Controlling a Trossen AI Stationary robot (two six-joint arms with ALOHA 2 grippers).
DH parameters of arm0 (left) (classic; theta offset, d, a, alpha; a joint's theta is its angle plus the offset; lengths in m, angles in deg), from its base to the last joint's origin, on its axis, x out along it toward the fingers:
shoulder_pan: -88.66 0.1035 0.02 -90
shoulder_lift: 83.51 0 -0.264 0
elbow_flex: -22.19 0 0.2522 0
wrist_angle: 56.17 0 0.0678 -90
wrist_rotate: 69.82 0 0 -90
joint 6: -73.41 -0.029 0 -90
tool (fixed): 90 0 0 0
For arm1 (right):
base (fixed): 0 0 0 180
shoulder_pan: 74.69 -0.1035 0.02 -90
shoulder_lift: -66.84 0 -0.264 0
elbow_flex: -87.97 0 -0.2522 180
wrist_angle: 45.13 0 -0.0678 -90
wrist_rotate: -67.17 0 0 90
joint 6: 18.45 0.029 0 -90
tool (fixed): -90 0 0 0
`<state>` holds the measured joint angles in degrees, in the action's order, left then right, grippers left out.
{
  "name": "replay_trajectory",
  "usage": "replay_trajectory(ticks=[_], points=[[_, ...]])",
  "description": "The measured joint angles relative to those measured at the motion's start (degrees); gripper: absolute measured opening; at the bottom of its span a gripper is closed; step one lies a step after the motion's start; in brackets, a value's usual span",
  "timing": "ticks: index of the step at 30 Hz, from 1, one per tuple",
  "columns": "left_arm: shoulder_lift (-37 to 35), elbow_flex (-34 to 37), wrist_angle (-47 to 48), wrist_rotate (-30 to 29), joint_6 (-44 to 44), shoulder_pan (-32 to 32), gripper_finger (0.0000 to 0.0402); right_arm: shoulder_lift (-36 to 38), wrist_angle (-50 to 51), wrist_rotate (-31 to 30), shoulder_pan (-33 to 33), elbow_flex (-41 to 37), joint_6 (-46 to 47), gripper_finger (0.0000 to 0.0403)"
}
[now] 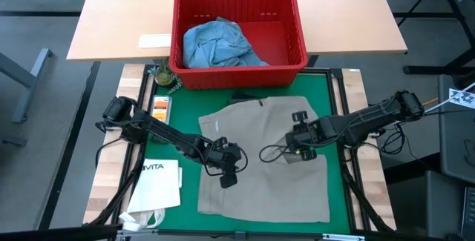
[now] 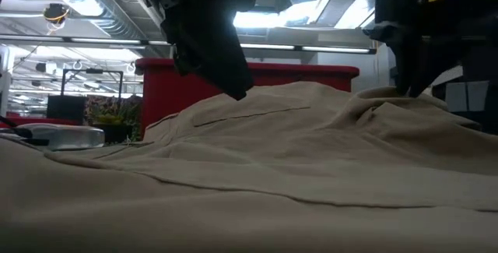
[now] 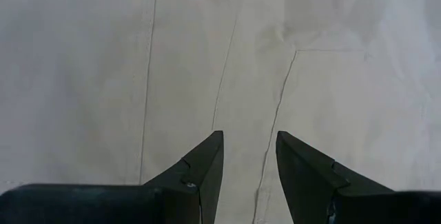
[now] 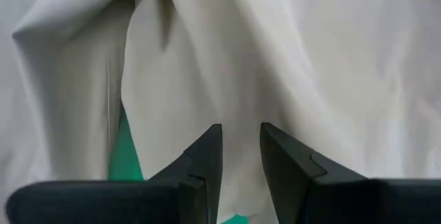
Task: Fold Laundry from Bin
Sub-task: Fold the gray shorts
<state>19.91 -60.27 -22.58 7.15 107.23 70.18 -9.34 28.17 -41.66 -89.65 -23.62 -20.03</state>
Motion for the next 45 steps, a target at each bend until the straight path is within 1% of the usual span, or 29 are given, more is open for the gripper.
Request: replay_trajectory(ticks=[3, 6, 9, 15, 17, 22, 23, 25, 29, 32, 34, 37, 41, 45], points=[[0.0, 0.0, 0.0, -0.6, 0.0, 0.0, 0.0128, -0.2, 0.1, 0.2, 0.0, 0.0, -0.3, 0.0099], [0.0, 0.0, 0.0, -3.4, 0.0, 0.0, 0.0128, -1.0, 0.2, 2.3, 0.0, 0.0, -0.4, 0.0099], [0.0, 0.0, -0.1, -5.9, -0.1, 0.4, 0.0128, -2.4, 0.3, 2.5, 0.0, 0.0, -0.5, 0.0099], [0.0, 0.0, -0.1, -6.4, -0.1, 2.9, 0.0128, -5.0, 0.3, 1.7, 0.0, 0.0, -3.2, 0.0095], [0.0, 0.0, -0.1, -6.4, -0.1, 4.1, 0.0128, -5.5, 0.3, 1.5, 0.0, 0.0, -3.3, 0.0081], [0.0, 0.0, 0.0, -6.4, -0.1, 7.4, 0.0128, -5.5, 0.5, 1.4, 0.0, 0.0, -3.3, 0.0014], [0.0, 0.0, 0.0, -6.6, 0.0, 8.1, 0.0128, -5.5, 0.7, 1.4, 0.0, 0.0, -3.3, 0.0008], [0.0, 0.0, 0.2, -8.0, -0.1, 9.6, 0.0128, -5.5, 0.8, 2.8, 0.0, 0.0, -3.3, 0.0011], [0.0, 0.0, 0.2, -10.8, -0.1, 13.0, 0.0128, -5.5, 0.9, 8.5, 0.0, 0.0, -3.3, 0.0016], [0.0, 0.0, 0.3, -11.0, 0.0, 15.8, 0.0128, -5.5, 1.5, 11.6, 0.0, 0.0, -3.3, 0.0005], [0.0, 0.0, 0.5, -11.0, 0.0, 17.3, 0.0128, -5.5, 2.1, 13.8, 0.0, 0.0, -3.3, 0.0005], [0.0, 0.0, 0.5, -8.6, 0.0, 18.7, 0.0128, -5.5, 2.1, 15.8, 0.0, 0.0, -3.2, 0.0015], [-0.1, 0.0, 0.7, -4.6, 0.0, 19.0, 0.0128, -5.5, 2.3, 16.1, 0.0, 0.0, -2.9, 0.0030], [-0.1, 0.0, 1.3, -4.3, 0.0, 17.7, 0.0128, -5.5, 2.4, 15.8, 0.0, 0.0, -2.9, 0.0054]])
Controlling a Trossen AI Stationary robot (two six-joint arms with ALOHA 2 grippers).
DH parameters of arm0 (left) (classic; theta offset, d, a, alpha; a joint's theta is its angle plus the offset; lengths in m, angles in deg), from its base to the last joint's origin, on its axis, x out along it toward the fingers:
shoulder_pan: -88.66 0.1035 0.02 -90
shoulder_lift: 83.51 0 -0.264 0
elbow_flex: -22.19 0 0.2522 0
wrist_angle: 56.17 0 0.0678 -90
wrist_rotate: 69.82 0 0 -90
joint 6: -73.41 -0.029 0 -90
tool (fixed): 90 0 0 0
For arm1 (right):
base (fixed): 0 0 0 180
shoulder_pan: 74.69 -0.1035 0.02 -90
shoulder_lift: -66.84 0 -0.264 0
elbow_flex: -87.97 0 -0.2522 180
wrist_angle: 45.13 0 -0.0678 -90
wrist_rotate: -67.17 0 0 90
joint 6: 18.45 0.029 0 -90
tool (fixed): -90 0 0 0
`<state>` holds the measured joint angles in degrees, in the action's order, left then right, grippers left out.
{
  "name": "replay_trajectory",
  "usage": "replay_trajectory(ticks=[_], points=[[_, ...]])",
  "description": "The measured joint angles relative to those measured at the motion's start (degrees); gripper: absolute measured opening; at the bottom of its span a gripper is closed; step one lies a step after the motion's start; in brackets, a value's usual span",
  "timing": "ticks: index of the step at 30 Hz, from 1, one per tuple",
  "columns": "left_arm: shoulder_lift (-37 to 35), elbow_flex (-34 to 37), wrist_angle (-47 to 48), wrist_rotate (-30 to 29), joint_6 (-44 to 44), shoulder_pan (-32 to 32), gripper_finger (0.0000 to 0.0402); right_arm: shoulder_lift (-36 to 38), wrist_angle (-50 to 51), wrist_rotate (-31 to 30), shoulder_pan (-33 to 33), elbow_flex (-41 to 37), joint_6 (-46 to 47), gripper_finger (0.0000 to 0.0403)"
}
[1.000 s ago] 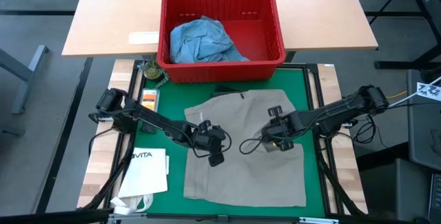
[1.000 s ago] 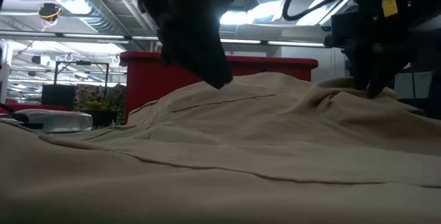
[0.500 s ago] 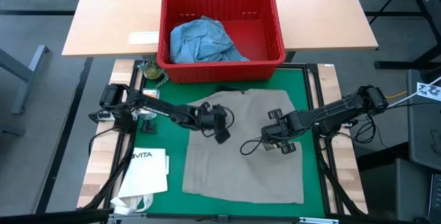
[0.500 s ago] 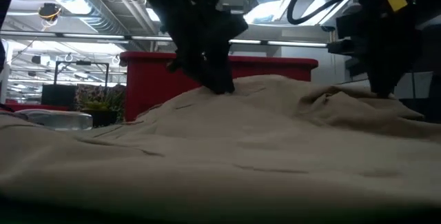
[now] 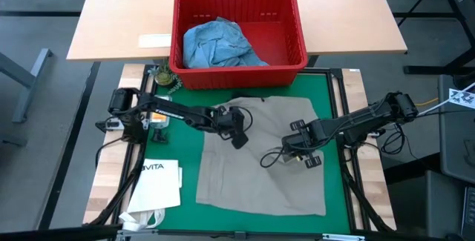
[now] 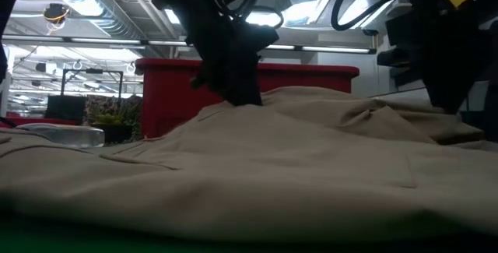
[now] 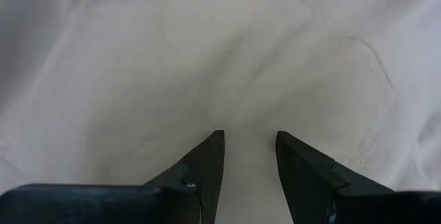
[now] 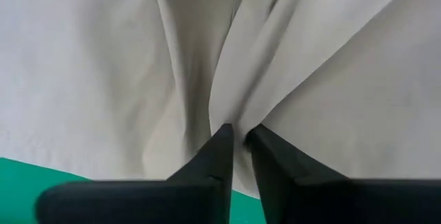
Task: Fold Laundry from Bin
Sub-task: Fold the gray shorts
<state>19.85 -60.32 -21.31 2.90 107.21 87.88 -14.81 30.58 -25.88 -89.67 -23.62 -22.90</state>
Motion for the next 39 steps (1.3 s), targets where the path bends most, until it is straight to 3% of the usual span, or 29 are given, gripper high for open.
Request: replay_trajectory(ticks=[9, 17, 23, 26, 33, 39], points=[[0.0, -0.5, 1.0, 0.2, -3.3, -3.2, 0.0128, 0.0, 4.4, -3.5, 0.8, 2.2, 0.4, 0.0138], [0.0, -6.5, 0.9, 0.5, -8.9, -6.1, 0.0128, 0.0, 16.0, -11.0, 0.7, 12.4, 1.1, 0.0143], [0.0, -9.1, 0.7, 0.4, -11.9, -9.1, 0.0128, 0.0, 17.3, -23.3, 0.8, 14.9, 4.0, 0.0143], [0.3, -9.0, 1.2, 0.2, -11.8, -10.8, 0.0128, 0.1, 16.1, -26.7, 1.1, 13.6, 6.6, 0.0143], [2.7, -4.6, 1.3, 0.1, -8.8, -14.2, 0.0128, 0.0, 10.9, -23.9, 2.0, 5.7, 7.2, 0.0143], [5.4, 1.1, 1.3, 0.3, -4.3, -15.5, 0.0128, 0.0, 6.6, -27.6, 2.5, -3.1, 8.9, 0.0143]])
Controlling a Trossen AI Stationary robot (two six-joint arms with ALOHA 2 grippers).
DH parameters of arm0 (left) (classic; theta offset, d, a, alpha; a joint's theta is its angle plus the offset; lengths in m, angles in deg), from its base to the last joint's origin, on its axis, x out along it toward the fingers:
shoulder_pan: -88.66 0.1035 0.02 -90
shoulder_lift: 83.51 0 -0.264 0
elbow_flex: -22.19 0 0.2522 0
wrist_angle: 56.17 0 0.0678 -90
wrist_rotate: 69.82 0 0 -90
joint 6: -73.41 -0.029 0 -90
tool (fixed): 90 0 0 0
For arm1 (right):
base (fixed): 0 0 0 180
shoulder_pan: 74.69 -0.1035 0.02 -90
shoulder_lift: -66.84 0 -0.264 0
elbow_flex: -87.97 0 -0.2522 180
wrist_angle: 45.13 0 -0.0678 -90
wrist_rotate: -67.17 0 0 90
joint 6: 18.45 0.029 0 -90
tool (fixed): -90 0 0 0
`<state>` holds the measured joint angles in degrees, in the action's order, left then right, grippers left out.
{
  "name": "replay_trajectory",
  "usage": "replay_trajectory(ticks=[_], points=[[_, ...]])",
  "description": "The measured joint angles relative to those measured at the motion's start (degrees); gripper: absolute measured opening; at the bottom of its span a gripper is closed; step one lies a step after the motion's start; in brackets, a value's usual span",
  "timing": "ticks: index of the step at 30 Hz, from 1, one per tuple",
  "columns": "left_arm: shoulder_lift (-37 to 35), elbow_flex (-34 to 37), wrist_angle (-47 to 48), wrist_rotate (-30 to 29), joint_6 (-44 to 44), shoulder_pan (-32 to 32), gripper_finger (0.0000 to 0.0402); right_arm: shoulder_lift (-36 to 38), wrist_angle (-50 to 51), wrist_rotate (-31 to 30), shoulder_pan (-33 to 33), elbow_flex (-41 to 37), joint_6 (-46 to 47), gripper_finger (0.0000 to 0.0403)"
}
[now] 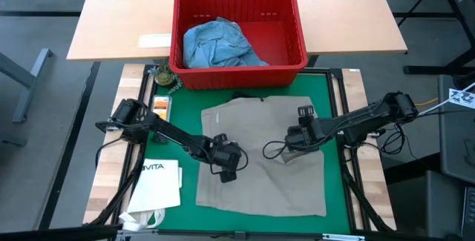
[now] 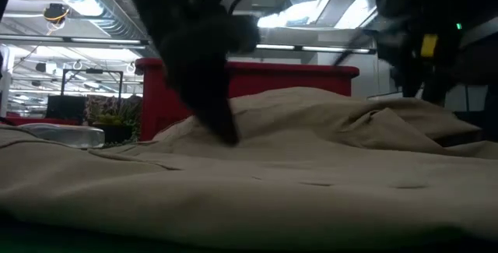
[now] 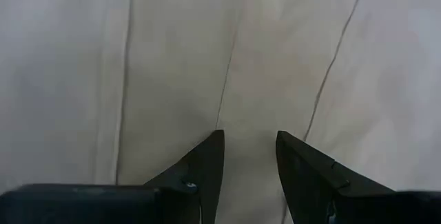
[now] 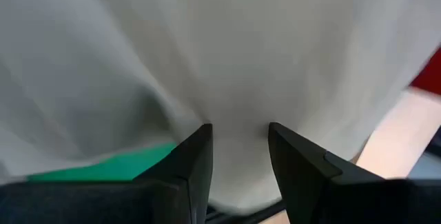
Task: Fold Laundry from Bin
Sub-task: Fold the gray shorts
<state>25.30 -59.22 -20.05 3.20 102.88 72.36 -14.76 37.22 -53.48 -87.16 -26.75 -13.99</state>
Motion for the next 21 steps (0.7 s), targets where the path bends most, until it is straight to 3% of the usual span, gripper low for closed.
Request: replay_trajectory(ticks=[6, 12, 21], points=[[1.8, 2.3, -0.8, 4.3, 4.0, -0.1, 0.0128, 0.0, -1.0, 0.2, 5.3, -6.2, 2.8, 0.0143], [1.6, 2.5, -1.7, 4.5, 4.5, -1.1, 0.0128, 0.0, 1.6, 1.2, 9.7, -7.2, 2.6, 0.0143], [0.7, 2.6, -2.5, 5.1, 4.7, -1.4, 0.0128, 0.8, 15.1, 3.2, 3.7, 1.7, 5.7, 0.0143]])
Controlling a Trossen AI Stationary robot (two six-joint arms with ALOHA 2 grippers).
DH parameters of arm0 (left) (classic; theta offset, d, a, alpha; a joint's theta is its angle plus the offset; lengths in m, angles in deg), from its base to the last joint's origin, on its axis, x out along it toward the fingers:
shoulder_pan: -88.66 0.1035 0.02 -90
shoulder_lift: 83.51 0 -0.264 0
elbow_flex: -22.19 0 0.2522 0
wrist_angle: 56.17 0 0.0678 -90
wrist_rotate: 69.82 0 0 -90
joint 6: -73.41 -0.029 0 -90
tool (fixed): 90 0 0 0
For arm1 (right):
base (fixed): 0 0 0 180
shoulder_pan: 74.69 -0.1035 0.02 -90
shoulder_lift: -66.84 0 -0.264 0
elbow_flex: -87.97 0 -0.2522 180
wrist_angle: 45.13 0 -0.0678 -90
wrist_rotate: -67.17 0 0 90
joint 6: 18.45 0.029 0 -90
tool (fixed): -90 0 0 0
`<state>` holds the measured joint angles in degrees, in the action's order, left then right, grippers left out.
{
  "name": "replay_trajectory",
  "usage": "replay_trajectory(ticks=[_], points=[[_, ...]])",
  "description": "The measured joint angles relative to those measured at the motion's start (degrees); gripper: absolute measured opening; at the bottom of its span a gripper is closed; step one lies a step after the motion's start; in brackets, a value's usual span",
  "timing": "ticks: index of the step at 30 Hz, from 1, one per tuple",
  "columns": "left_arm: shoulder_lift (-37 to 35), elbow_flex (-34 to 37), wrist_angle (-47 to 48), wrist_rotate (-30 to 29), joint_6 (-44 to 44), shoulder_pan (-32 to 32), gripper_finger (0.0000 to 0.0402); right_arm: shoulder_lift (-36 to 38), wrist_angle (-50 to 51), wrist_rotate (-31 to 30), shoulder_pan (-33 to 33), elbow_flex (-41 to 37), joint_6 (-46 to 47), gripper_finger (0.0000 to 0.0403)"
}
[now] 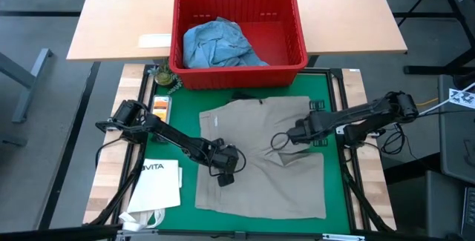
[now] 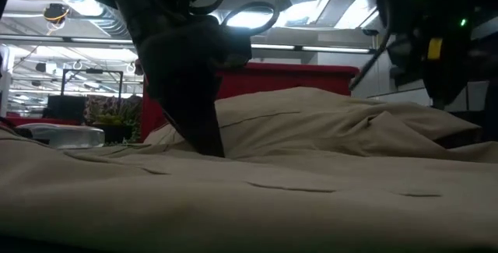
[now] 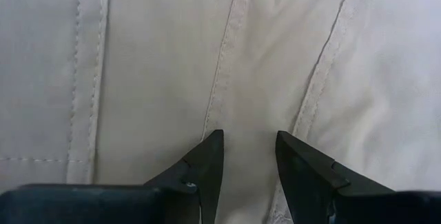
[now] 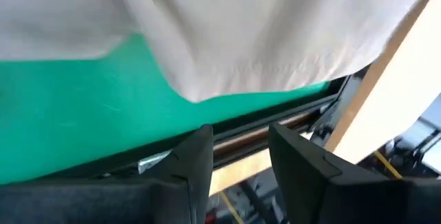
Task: Fold Laundry from Bin
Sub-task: Fold the gray shorts
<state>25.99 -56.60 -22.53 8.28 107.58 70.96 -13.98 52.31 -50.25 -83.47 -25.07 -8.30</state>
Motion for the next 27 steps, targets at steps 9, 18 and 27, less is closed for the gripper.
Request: replay_trajectory(ticks=[9, 18, 27], points=[[0.0, 0.0, -0.3, -0.4, 0.2, 0.0, 0.0128, 0.9, -9.9, 0.0, -14.3, 2.7, 9.3, 0.0143], [0.0, 0.0, -0.4, -0.6, 0.2, 0.0, 0.0128, -1.4, -24.6, 2.8, -20.3, -6.7, 15.7, 0.0143], [-0.1, 0.0, -0.6, -0.6, 0.3, 0.0, 0.0128, -1.6, -22.9, 17.6, -21.8, -10.5, 18.6, 0.0143]])
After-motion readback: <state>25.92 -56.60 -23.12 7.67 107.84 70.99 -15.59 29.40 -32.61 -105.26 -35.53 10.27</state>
